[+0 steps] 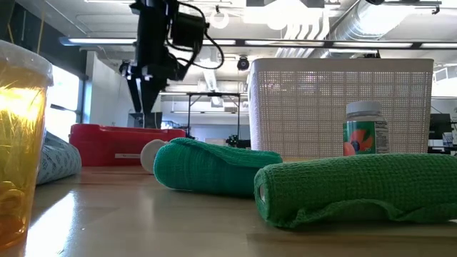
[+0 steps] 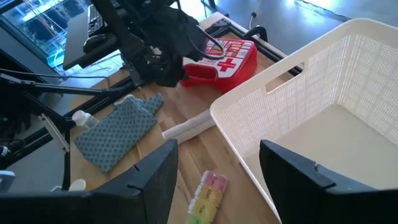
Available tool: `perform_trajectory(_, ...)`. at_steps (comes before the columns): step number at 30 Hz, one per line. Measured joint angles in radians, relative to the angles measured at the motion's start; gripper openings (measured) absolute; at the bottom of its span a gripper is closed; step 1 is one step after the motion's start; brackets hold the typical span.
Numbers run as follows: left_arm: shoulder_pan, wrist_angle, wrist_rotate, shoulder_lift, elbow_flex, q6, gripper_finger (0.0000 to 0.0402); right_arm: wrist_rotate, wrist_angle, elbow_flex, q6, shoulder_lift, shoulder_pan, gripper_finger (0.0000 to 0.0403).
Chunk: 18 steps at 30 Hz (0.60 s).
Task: Pick & place medical supplies in basket/bin
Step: Put the red first aid kit into the white bin
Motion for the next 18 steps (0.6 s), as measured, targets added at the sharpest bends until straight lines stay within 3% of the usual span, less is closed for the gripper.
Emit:
perform_trajectory(7,0.001,0.061,0.036,0.062,0.0,0.061,0.0296,-0.031,-0.008,0.0,-0.006,-0.001,0.0,0.0216)
perform_trajectory(18,0.001,0.077,-0.027,0.175,0.0,0.118,0.0266,-0.033,-0.02,0.0,-0.004,-0.002,0.0,0.0216)
